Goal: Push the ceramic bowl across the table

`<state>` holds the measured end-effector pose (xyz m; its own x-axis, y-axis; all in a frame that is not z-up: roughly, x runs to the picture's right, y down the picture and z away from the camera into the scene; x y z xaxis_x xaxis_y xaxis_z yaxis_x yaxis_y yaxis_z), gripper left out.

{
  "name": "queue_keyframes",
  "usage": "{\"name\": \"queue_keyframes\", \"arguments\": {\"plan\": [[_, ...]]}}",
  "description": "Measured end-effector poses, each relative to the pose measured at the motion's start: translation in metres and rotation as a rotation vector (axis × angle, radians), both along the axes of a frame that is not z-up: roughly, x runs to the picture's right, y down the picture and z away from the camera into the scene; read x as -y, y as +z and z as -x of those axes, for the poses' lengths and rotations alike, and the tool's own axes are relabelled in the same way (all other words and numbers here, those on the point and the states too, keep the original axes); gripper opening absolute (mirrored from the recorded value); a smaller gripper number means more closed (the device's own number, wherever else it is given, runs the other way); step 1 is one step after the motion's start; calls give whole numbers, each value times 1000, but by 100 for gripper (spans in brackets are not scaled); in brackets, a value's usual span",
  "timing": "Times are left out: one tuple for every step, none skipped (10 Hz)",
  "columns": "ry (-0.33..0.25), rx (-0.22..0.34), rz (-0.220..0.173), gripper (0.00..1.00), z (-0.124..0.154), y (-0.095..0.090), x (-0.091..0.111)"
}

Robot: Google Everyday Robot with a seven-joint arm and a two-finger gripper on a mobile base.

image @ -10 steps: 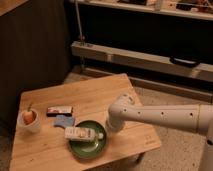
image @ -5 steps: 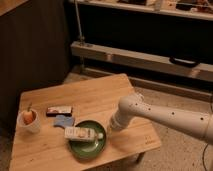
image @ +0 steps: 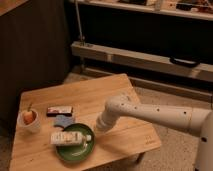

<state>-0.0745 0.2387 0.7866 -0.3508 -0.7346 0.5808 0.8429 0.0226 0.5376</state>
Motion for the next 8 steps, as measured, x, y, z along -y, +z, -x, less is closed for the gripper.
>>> {"name": "queue_keyframes", "arguments": {"plan": [[-1, 0, 0, 6, 22, 0, 0], [-2, 1, 0, 6, 44, 0, 0], [-1, 1, 0, 6, 60, -1, 0], [-3, 2, -1, 6, 81, -1, 0], [-2, 2, -1, 6, 100, -1, 0], [-3, 3, -1, 6, 120, -1, 0], [-3, 3, -1, 6, 141, -1, 0], [-3, 4, -1, 6, 162, -2, 0]]}}
